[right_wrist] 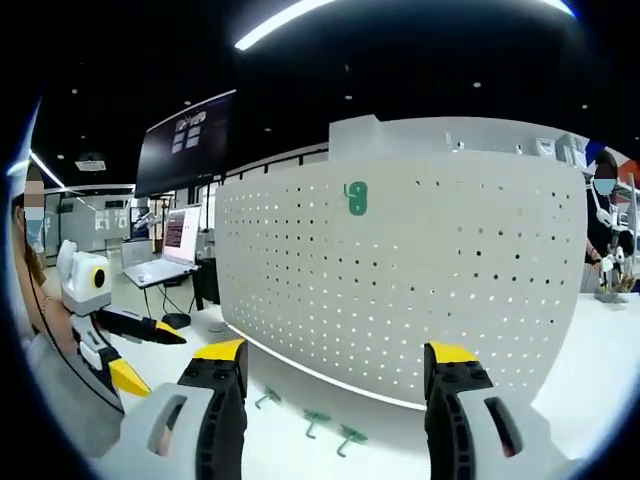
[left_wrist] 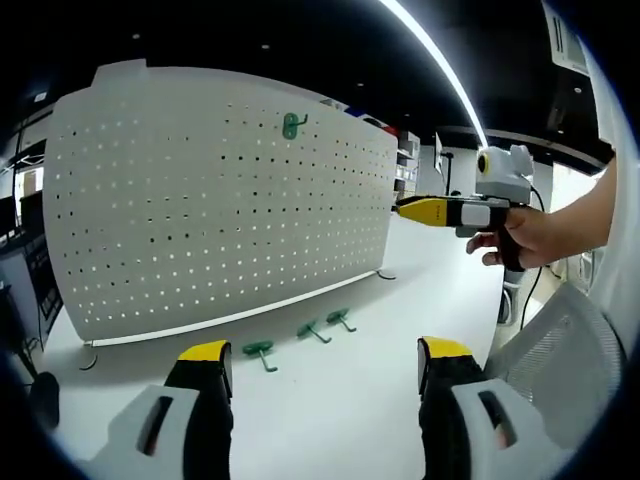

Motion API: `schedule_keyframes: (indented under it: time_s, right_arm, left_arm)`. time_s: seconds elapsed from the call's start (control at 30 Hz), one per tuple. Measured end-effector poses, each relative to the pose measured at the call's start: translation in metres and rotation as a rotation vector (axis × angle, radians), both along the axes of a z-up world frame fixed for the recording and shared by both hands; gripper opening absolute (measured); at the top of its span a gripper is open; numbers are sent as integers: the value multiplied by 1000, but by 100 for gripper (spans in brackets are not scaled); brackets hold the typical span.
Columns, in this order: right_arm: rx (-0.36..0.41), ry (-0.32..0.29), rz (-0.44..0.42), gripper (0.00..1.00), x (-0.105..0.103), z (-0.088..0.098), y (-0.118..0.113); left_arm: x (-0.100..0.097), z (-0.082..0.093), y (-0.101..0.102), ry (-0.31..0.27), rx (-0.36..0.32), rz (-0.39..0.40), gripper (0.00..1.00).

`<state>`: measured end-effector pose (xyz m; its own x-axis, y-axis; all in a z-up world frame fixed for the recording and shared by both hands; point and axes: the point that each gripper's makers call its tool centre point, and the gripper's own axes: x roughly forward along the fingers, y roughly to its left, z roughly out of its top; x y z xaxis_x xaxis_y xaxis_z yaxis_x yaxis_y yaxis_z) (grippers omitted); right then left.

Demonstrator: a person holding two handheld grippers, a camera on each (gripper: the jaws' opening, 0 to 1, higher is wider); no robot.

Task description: Insert the hook assembly into the mounting plate slot until the hook locks in place.

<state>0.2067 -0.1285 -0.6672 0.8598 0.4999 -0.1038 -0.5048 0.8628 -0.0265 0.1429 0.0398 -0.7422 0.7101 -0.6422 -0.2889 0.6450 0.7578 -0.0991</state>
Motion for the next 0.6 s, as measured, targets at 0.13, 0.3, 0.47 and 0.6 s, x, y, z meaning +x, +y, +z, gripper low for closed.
schedule_keyframes:
  time_s: [0.13, 0.3, 0.47, 0.6]
  right_arm:
    - [5, 9, 4, 70, -3, -1, -2]
    - [12, 23, 7, 70, -7, -7, -4]
    - [9, 36, 6, 70, -13, -14, -9]
    - [6, 48, 4, 70, -17, -18, -13]
  left_arm:
    - [0, 0, 0, 0, -1, -3, 78]
    - [0, 0, 0, 0, -1, -4, 78]
    - [0, -1, -1, 2, 0, -5, 78]
    - [0, -2, 0, 3, 1, -6, 78]
